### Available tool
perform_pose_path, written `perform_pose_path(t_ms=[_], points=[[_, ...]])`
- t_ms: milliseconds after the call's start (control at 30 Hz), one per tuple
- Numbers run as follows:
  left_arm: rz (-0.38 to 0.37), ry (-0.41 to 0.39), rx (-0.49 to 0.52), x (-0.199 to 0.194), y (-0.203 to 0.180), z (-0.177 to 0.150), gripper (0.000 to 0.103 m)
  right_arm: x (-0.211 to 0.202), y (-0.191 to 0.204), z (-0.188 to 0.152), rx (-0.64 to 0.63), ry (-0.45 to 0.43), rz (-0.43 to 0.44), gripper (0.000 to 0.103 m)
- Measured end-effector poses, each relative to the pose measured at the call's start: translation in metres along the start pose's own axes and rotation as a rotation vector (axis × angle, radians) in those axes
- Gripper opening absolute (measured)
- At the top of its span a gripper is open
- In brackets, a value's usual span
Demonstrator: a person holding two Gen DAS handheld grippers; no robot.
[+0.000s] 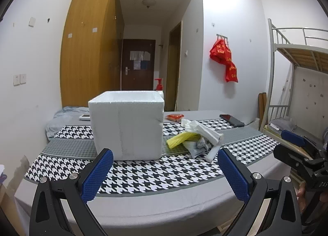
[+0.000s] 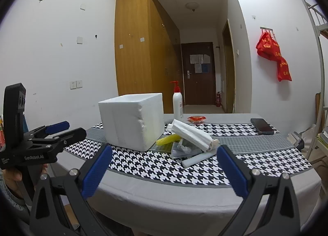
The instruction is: Organize soft objects
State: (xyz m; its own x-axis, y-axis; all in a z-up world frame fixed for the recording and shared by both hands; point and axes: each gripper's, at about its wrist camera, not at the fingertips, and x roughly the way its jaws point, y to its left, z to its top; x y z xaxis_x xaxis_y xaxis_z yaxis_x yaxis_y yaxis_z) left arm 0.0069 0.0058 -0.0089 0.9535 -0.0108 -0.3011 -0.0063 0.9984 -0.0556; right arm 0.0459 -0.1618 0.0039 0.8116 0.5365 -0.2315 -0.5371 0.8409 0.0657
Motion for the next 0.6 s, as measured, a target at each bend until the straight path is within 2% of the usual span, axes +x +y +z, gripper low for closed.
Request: perform_pose_path(t_ms=[133, 267, 600], points=[[0.001, 0.009, -0.021, -0.0007, 0.0023, -0.0007, 0.102, -0.0005, 0.0026, -0.0024, 0.0, 0.0, 0.008, 0.103], [0.034, -0.013, -0.032, -0.0037, 0.0043, -0.0006, 0.102, 0.0013, 0.0032, -0.0057, -0.006, 0.005, 0.016, 0.103], [0.025, -0.017, -0.044, -0.0014, 0.0025, 0.0029, 0.102, -0.0022, -0.0057, -0.0041, 0.018, -0.002, 0.012, 0.103]])
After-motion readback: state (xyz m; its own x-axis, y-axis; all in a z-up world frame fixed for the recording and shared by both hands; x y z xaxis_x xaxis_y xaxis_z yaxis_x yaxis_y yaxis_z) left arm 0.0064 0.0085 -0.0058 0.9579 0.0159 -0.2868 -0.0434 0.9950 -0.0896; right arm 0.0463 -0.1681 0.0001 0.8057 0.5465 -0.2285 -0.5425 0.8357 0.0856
